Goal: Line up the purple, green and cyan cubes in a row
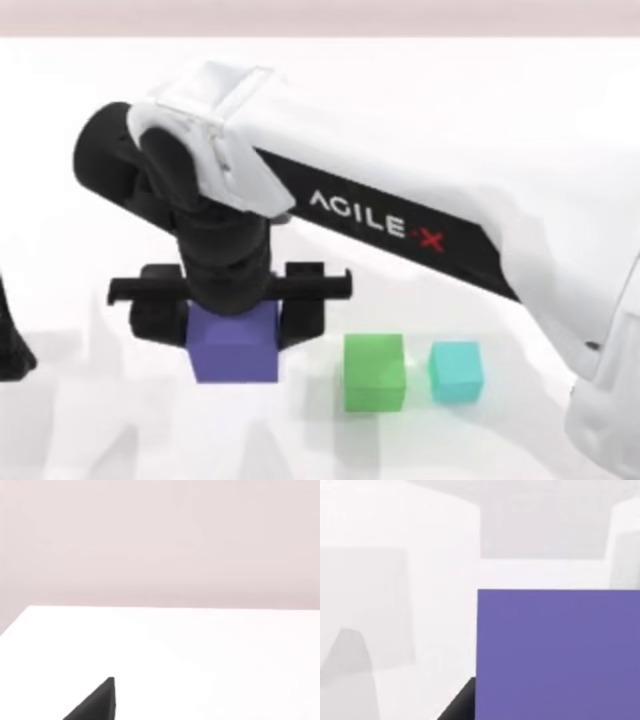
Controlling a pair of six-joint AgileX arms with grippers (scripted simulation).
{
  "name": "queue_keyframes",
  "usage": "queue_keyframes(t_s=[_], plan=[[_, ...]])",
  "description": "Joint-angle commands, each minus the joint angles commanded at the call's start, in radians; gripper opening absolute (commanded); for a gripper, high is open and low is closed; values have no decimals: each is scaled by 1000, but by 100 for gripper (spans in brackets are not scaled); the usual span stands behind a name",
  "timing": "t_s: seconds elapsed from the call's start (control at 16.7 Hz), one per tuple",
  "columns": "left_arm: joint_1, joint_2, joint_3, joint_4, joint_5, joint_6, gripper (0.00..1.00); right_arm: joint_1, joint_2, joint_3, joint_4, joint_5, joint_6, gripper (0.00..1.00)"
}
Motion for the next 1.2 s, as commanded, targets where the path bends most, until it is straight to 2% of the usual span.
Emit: queue_keyframes(t_s=[0.42,0.72,1.2], plan=[[0,0,0,0,0,0,100,2,16,-210,226,1,0,0],[0,0,0,0,0,0,100,4,21,-242,258,2,1,0],[0,0,0,0,0,0,100,4,21,-242,258,2,1,60]])
